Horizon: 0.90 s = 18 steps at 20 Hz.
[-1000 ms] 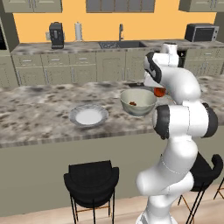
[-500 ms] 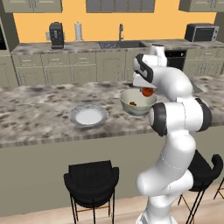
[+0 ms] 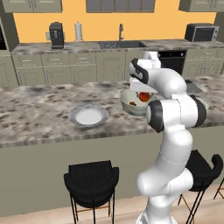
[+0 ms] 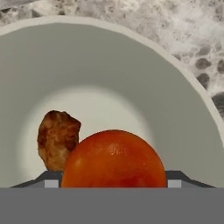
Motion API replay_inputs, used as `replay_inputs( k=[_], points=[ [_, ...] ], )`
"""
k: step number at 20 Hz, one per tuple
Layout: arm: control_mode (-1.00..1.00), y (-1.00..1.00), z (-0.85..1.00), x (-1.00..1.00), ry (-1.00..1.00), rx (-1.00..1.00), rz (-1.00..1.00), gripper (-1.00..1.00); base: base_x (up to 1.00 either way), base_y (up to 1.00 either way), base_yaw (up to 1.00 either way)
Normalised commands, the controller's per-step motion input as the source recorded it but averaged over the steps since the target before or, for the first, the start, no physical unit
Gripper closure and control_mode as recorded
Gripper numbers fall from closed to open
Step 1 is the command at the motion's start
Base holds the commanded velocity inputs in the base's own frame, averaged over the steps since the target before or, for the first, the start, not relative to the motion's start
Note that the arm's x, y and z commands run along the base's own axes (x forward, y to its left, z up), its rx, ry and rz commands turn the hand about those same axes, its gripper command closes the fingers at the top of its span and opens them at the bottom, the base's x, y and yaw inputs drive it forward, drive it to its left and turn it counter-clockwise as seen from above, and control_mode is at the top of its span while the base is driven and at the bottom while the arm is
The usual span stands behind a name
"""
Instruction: Pick the chicken drumstick and tomato from their plates and place them in the bowl. Then put the bowl in the fridge.
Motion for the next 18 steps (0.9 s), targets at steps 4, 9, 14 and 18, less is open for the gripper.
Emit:
replay_inputs(
  k=[4,9,14,18],
  points=[
    [-1.0,0.06,-0.24,0.09,0.03,-0.01,0.01,1.0,0.0,0.0,0.0],
    [-1.0,0.11,-0.2,0.07,0.03,-0.02,0.01,-1.0,0.0,0.0,0.0],
    [-1.0,0.07,-0.14,0.06,0.04,-0.07,0.03,-1.0,0.0,0.0,0.0],
    [-1.0,0.0,-0.03,0.07,0.07,-0.06,0.07,-1.0,0.0,0.0,0.0]
  ],
)
